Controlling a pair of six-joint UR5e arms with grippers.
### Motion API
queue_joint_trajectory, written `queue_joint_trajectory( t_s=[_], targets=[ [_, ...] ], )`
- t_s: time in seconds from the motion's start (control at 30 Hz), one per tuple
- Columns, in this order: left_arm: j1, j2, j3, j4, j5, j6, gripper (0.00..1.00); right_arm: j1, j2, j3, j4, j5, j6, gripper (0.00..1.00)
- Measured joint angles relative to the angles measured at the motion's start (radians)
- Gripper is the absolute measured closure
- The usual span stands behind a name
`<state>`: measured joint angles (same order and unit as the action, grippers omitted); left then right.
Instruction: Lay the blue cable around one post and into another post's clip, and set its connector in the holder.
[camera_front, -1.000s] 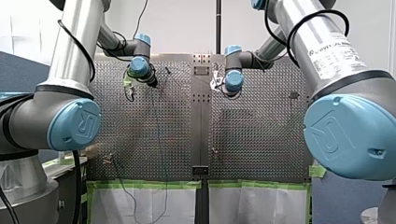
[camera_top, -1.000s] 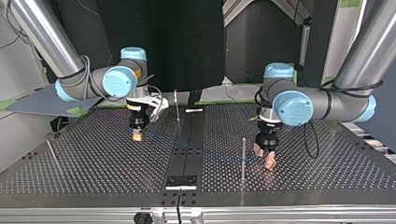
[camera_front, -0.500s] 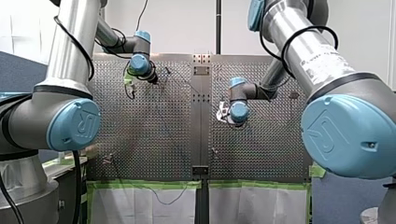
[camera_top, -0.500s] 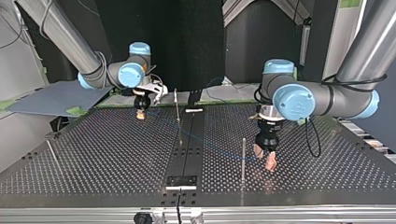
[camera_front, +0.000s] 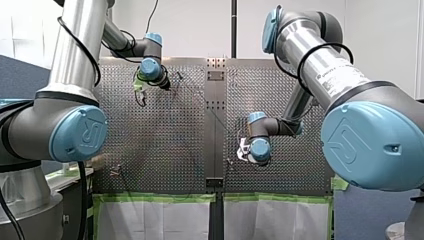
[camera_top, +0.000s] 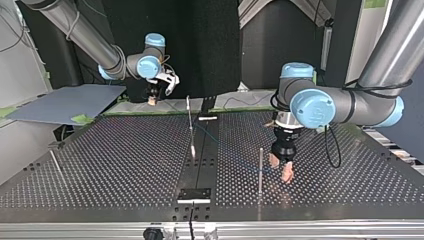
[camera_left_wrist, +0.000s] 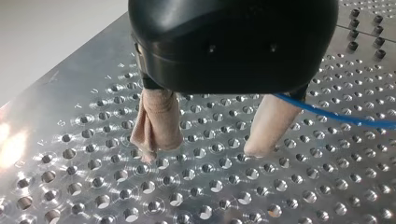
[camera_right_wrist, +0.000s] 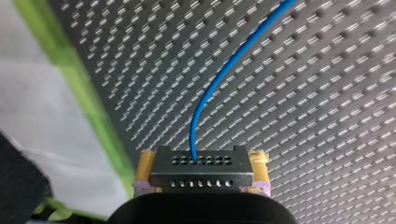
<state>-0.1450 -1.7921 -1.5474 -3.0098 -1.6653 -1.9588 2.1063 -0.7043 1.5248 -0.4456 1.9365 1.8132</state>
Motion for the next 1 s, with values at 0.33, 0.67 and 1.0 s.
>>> queue_joint_trajectory(
  t_s=[0.33, 0.67, 1.0],
  targets=[
    [0.000, 0.000, 0.000, 0.004, 0.000, 0.000, 0.00, -0.012, 0.086, 0.086, -0.086, 0.030, 0.073, 1.00],
    [0.002, 0.000, 0.000, 0.007, 0.000, -0.001, 0.00, -0.021, 0.181, 0.181, -0.181, 0.026, 0.071, 1.00],
    [0.004, 0.000, 0.000, 0.014, 0.000, -0.004, 0.00, -0.038, 0.281, 0.281, -0.281, 0.014, 0.044, 1.00]
  ],
)
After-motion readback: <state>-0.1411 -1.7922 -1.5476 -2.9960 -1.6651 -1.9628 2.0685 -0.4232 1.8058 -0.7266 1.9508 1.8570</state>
